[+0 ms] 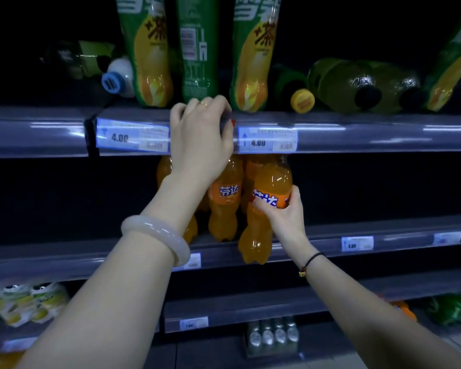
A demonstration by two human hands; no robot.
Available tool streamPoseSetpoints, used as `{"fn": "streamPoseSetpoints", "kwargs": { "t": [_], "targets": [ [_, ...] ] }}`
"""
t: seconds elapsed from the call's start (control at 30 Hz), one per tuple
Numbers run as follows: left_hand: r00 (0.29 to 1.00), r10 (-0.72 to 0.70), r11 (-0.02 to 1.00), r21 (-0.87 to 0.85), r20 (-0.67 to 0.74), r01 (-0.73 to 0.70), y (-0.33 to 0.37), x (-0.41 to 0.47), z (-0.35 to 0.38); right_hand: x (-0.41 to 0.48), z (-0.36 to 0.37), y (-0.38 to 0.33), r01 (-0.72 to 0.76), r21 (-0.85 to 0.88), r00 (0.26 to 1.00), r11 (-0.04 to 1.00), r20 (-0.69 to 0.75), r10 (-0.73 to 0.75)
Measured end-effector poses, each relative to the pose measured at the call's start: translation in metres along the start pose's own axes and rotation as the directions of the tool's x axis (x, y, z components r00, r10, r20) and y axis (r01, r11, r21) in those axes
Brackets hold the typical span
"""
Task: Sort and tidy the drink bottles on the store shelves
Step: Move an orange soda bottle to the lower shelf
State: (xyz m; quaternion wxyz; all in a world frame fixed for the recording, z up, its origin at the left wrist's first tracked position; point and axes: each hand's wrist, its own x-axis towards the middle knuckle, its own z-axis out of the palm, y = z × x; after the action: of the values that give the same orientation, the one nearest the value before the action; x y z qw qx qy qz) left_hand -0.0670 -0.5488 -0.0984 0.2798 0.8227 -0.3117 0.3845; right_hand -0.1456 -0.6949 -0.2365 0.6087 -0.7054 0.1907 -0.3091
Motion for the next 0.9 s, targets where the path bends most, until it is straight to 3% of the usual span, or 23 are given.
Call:
{"fn": "streamPoseSetpoints", "kwargs": {
  "t": [0.27, 0.47, 0.9],
  "targets": [
    [1.0, -0.014, 1.0, -0.016, 0.02, 0.014, 0.001, -0.001, -0.002, 0.028, 0.015, -0.004, 0.038, 0.029, 0.996, 0.999, 0.077, -0.041],
    [1.0, -0.012, 0.999, -0.032, 0.013, 0.013, 0.0, -0.002, 0.0, 0.042, 0.021, 0.002, -0.017, 0.115, 0.995, 0.993, 0.103, 0.005],
    [1.0, -0.015, 0.998, -0.059, -0.008, 0.015, -0.002, -0.003, 0.001, 0.048, 0.016, 0.013, -0.135, 0.014, 0.976, 0.991, 0.177, 0.13]
  ]
}}
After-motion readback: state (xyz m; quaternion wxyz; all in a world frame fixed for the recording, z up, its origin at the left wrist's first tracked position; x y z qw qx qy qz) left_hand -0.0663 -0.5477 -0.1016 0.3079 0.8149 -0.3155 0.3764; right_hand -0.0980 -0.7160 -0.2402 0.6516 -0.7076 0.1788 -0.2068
